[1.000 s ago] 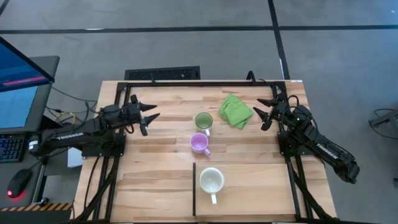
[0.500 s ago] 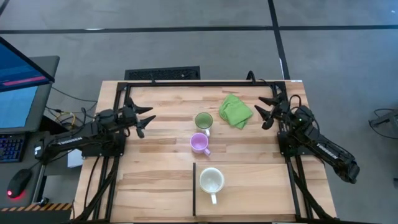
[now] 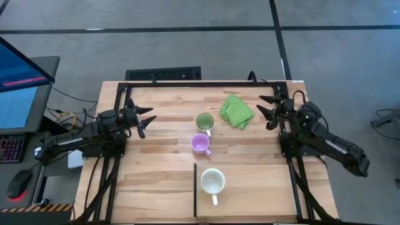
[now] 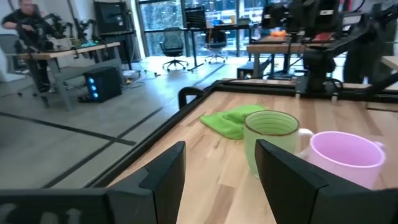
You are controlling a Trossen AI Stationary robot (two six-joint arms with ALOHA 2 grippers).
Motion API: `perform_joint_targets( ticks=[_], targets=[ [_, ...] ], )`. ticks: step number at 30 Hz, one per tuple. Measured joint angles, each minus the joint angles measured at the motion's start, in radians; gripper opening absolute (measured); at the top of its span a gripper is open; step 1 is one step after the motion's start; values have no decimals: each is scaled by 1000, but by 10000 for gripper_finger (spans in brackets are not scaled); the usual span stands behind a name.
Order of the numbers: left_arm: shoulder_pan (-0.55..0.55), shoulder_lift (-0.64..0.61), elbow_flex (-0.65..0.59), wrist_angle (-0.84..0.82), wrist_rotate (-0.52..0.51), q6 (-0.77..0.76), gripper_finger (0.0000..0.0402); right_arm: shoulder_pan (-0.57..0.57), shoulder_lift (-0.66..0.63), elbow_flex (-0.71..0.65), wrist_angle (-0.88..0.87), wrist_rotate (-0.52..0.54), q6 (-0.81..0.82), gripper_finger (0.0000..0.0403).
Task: Stack small to large cups/mugs on shelf
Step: Put the green mug on the shelf
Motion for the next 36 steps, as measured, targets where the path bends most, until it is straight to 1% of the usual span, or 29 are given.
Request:
perform_joint_targets(
  ticks=[4, 8, 11, 15, 19, 24, 30, 36],
  targets=[
    [0, 0, 0, 0, -39, 12, 185, 53, 179, 91, -13, 6, -15, 249],
    [0, 0, 0, -2, -51, 38, 185, 98, 370, 211, -28, 12, -55, 249],
    [0, 0, 0, -15, -52, 38, 185, 123, 499, 334, -92, 12, -87, 249],
    [0, 0, 0, -39, -52, 54, 185, 137, 651, 504, -252, 12, -129, 249],
    [0, 0, 0, -66, -52, 43, 185, 140, 780, 674, -398, 12, -163, 249],
    [0, 1, 0, -105, -52, 45, 185, 155, 915, 854, -549, 12, -267, 249],
    [0, 1, 0, -128, -52, 69, 185, 217, 1071, 1005, -622, 11, -276, 249],
    [0, 0, 0, -132, -52, 72, 185, 280, 1224, 1117, -741, 12, -351, 249]
  ],
)
